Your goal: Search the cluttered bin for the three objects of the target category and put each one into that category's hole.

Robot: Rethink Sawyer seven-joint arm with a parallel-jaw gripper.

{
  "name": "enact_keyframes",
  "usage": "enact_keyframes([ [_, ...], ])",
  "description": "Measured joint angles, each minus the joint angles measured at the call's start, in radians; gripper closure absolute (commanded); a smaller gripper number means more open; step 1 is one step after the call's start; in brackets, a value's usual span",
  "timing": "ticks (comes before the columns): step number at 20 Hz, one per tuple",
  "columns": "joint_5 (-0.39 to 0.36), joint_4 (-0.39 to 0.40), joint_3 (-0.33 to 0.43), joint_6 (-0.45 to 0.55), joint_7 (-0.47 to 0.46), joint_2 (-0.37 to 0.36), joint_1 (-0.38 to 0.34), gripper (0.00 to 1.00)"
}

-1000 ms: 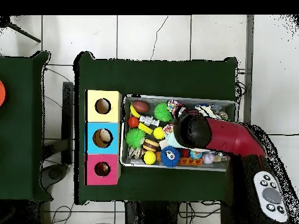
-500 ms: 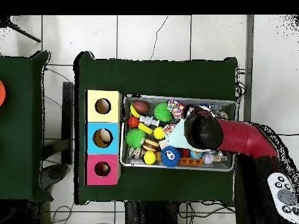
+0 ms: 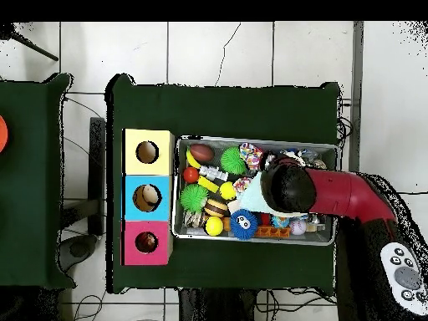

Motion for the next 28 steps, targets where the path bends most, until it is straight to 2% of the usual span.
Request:
enact_keyframes([
  [14, -0.089, -0.012, -0.005, 0.001, 0.000, 0.043, 0.000, 0.00],
  [28, -0.155, -0.033, -0.066, 0.001, 0.000, 0.132, 0.019, 0.00],
])
